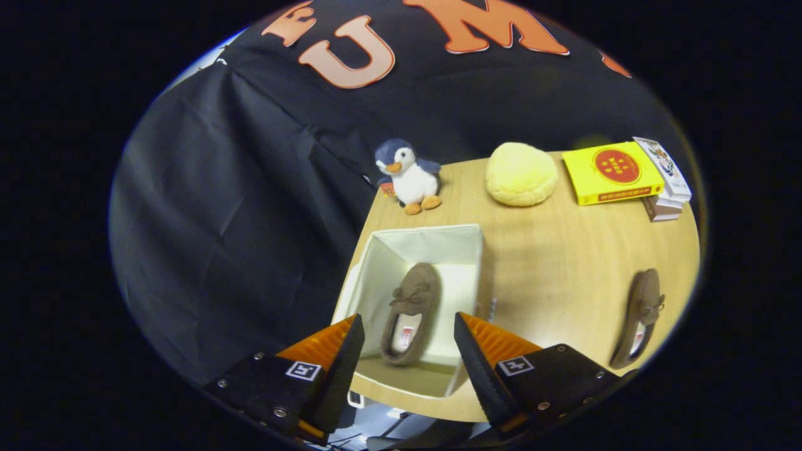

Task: Open the storage box then place both shoes into the box .Put the left shoe in first, then the right shoe, with the right side of both shoes facing outward in a uniform manner.

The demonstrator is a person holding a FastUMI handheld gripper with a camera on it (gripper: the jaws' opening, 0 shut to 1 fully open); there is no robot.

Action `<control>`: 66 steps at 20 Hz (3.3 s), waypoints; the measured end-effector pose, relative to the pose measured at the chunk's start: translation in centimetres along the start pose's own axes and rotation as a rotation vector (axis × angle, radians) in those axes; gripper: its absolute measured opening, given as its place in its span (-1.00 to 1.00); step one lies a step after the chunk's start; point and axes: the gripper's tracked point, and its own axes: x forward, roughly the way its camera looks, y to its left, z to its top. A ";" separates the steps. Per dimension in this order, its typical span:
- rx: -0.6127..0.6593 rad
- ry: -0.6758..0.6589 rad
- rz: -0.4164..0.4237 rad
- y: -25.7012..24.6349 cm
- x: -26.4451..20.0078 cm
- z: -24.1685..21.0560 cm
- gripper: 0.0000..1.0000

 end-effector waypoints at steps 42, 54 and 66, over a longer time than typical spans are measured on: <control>0.189 -0.032 -0.449 -39.9 -1.5 -10.8 -0.92; 0.081 -0.095 -0.254 -16.0 -3.9 -1.3 -0.92; 0.000 -0.020 -0.240 -1.8 6.2 0.0 -0.92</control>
